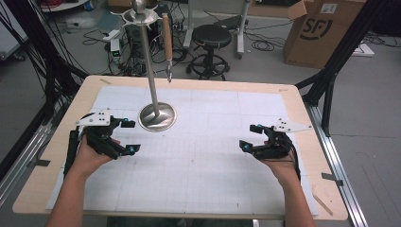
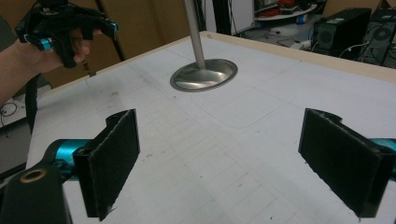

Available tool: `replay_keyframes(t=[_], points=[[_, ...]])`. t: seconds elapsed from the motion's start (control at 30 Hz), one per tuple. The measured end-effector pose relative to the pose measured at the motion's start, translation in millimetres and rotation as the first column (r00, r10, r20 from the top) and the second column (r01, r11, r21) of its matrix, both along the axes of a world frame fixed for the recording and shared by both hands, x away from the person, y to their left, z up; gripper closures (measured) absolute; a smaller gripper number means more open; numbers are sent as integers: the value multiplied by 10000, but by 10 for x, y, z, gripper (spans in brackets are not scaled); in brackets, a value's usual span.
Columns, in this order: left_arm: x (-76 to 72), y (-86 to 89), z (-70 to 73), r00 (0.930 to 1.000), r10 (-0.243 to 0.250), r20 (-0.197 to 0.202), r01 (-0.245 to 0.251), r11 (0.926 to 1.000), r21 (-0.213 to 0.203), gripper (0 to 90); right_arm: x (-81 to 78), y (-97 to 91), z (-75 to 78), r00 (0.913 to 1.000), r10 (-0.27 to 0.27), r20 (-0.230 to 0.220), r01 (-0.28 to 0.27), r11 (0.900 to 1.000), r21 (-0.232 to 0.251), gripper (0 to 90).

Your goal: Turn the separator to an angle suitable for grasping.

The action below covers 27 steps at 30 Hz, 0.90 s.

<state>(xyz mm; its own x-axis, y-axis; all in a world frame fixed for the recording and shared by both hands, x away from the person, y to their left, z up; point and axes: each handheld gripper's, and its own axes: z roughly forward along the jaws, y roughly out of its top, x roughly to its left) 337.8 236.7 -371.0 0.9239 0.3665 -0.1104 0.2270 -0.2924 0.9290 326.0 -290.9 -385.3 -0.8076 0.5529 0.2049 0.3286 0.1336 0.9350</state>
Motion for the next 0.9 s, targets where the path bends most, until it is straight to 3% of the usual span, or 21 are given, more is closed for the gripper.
replay_keyframes(t=[0.9], points=[[35, -15, -46, 9997, 153, -198, -147, 9994, 319, 53, 29, 32, -40, 9997, 128, -217, -132, 9998, -168, 115]])
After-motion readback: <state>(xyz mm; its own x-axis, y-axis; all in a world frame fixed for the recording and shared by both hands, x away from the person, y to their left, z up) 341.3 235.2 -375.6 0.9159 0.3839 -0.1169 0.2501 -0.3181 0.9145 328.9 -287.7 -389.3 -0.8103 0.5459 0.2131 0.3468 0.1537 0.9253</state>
